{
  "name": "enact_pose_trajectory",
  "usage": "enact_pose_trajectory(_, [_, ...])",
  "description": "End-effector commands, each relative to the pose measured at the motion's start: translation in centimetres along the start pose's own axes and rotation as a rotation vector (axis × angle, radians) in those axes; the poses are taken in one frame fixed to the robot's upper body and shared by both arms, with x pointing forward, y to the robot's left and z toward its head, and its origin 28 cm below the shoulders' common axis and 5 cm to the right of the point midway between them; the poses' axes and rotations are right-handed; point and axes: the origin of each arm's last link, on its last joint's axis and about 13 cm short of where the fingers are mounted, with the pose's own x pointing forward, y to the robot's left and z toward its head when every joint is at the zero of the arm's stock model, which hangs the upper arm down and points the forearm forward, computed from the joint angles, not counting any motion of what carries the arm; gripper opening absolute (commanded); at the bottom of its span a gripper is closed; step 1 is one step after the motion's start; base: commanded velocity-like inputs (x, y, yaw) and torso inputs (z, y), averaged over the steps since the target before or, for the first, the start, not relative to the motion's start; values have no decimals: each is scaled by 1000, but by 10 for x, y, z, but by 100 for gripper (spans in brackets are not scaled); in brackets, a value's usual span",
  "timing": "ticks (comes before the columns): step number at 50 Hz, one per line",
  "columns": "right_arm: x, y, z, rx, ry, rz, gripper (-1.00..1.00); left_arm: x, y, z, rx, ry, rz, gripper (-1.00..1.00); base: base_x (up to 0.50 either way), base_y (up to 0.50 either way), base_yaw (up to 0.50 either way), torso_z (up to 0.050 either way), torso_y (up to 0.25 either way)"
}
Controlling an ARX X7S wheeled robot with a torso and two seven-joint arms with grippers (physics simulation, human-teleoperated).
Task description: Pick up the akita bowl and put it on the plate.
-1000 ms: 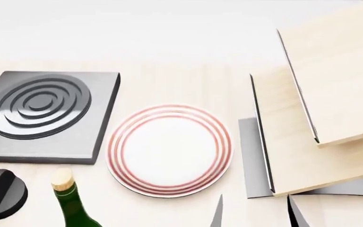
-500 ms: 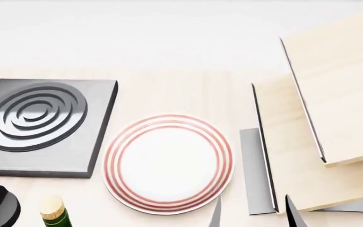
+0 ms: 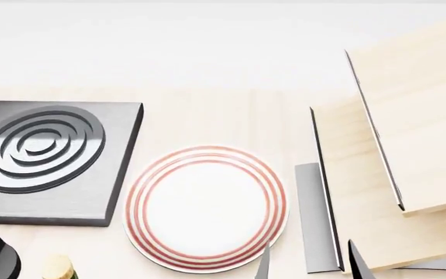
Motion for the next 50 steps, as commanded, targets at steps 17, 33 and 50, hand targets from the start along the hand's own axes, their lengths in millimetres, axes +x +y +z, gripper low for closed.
enact_pose_trajectory(17, [-1,1,-1,3,-7,6,100,0,0,0,3,3,-1,100,63,0,0,0,0])
enact_pose_trajectory(33, [0,1,-2,11,-3,10,100,0,-1,-3,6,8,-5,100,0,0,0,0,0])
enact_pose_trajectory(50, [-1,2,-4,7,-3,12,100,0,-1,-5,7,14,-4,100,0,-6,0,0,0])
